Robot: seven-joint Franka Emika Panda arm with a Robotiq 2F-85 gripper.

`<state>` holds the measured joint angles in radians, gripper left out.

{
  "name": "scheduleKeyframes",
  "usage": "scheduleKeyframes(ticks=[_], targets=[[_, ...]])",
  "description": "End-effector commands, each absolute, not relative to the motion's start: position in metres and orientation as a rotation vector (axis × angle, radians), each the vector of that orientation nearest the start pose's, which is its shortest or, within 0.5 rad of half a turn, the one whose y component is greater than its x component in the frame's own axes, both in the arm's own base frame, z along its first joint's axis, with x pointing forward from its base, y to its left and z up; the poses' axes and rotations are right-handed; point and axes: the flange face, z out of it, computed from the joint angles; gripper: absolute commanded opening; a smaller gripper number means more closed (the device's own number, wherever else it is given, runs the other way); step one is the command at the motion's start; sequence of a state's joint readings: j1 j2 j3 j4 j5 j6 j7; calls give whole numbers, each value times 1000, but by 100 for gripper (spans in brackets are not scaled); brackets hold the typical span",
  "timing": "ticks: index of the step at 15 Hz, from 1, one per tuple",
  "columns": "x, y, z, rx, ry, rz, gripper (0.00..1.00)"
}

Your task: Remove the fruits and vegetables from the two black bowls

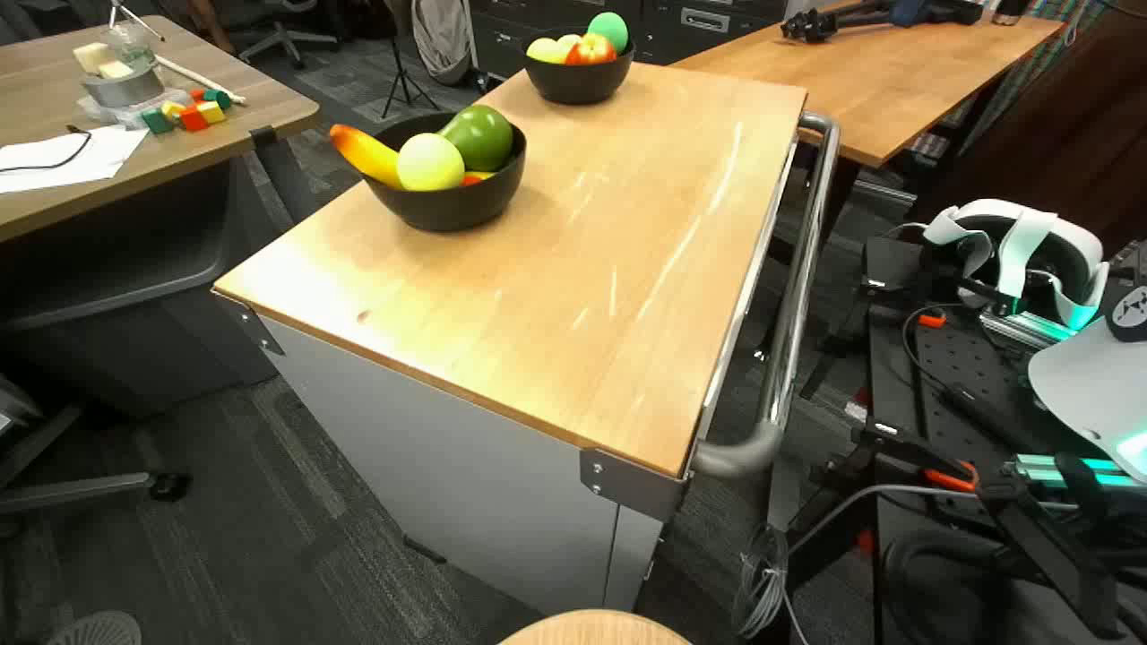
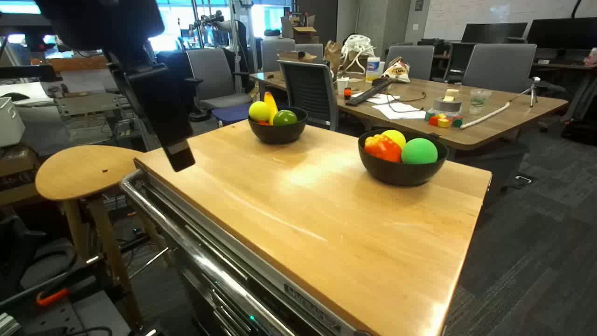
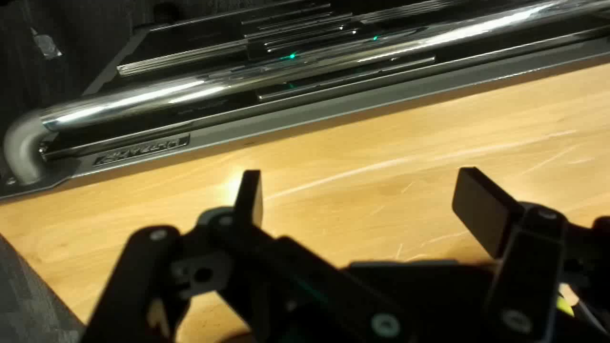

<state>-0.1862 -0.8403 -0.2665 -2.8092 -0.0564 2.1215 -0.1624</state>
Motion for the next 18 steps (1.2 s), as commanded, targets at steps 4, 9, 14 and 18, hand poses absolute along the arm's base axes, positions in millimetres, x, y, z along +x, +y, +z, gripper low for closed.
scheduleKeyframes(ticks=[4,9,14,18], targets=[[281,-130,424,-3008,286,-212,100],[304,-118,421,-2890,348,-261,100],[394,-49,452,-2720,323,-332,100],[462,10,450,-2748,363,-365,100]])
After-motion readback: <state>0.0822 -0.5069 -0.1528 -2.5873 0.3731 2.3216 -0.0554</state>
